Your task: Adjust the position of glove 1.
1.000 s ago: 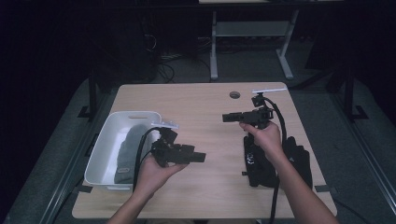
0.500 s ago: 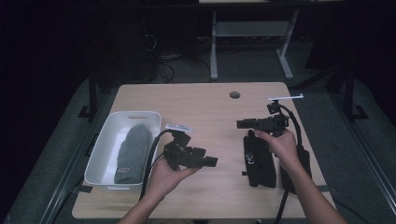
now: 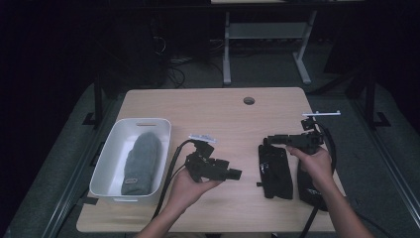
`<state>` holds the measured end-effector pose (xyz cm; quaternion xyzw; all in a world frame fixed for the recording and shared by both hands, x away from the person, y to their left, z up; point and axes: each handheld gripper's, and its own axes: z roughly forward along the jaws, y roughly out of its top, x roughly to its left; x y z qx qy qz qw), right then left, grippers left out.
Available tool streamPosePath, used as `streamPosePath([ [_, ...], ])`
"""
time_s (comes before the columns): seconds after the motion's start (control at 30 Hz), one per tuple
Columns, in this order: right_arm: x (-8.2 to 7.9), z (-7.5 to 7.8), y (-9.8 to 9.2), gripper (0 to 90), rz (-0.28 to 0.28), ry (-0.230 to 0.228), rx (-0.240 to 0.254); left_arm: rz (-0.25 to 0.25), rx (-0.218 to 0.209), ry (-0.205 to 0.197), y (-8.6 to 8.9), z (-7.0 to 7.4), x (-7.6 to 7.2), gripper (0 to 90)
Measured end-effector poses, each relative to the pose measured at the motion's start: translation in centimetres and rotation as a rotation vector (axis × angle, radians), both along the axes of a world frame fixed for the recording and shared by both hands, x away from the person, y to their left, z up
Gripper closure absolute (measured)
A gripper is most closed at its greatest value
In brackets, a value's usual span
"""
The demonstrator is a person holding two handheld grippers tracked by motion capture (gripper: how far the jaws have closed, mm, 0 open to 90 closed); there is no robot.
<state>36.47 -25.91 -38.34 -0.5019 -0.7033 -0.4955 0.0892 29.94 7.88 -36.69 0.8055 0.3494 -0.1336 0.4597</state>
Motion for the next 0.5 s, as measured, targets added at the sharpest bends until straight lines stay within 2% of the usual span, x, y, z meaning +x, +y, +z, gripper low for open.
streamPosePath([
  [0.5,-1.6,-2.0,-3.9,40.6,-0.062,0.021,-0.004,-0.026,-0.002,0.025,-1.9,-1.6,0.7,28.2],
])
